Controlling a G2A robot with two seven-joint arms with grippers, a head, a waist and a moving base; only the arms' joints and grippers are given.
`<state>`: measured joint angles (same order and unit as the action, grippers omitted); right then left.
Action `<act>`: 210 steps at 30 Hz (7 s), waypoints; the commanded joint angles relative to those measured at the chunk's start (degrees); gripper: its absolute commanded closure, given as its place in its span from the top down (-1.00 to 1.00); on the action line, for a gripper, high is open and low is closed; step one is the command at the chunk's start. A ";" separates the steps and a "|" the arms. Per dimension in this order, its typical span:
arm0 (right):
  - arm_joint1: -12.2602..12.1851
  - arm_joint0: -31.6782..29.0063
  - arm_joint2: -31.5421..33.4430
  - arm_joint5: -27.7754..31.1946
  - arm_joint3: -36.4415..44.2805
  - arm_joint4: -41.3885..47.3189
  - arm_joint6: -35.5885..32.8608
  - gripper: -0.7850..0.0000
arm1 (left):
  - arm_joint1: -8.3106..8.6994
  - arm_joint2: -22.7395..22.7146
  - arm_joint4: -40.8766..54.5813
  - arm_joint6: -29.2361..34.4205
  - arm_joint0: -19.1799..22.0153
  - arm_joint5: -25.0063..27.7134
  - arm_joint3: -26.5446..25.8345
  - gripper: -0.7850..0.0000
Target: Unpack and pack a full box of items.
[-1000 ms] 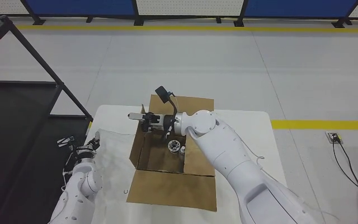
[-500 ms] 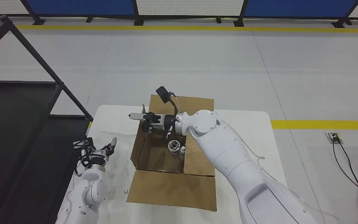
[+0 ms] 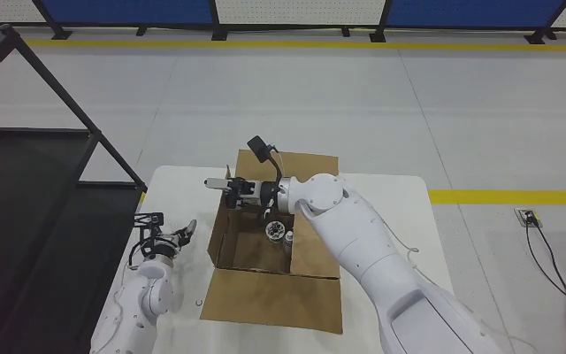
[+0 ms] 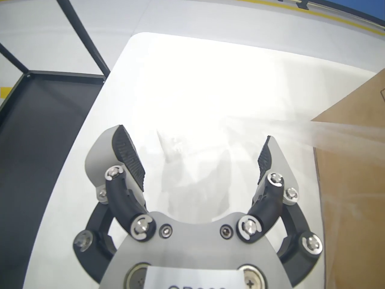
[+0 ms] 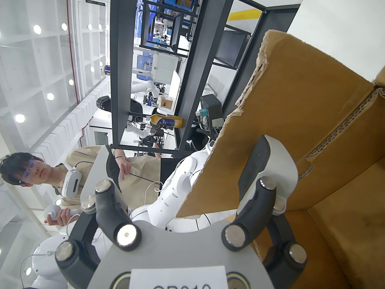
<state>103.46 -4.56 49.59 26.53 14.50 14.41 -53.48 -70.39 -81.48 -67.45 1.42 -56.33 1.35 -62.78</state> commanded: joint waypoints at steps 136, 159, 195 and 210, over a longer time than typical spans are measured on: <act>2.31 -0.37 4.13 -3.53 1.73 -6.58 -4.16 1.00 | -7.38 -18.62 35.68 -31.77 -3.03 -20.80 -9.19 1.00; 3.20 -6.04 3.00 -8.64 9.46 -9.30 9.83 1.00 | -4.54 -24.80 26.71 -13.94 -18.38 5.13 -24.37 1.00; 7.77 -4.58 1.77 -1.63 -0.61 -10.69 18.15 1.00 | -2.71 -19.09 14.32 -0.68 -25.65 21.47 -32.58 1.00; 3.57 -7.18 5.59 11.74 6.32 -12.03 13.46 1.00 | -2.38 -16.79 5.74 -4.97 -21.89 15.49 -26.74 1.00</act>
<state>107.49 -11.29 54.71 37.29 19.94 2.30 -39.44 -72.79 -98.37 -61.31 -3.40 -78.54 17.31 -90.09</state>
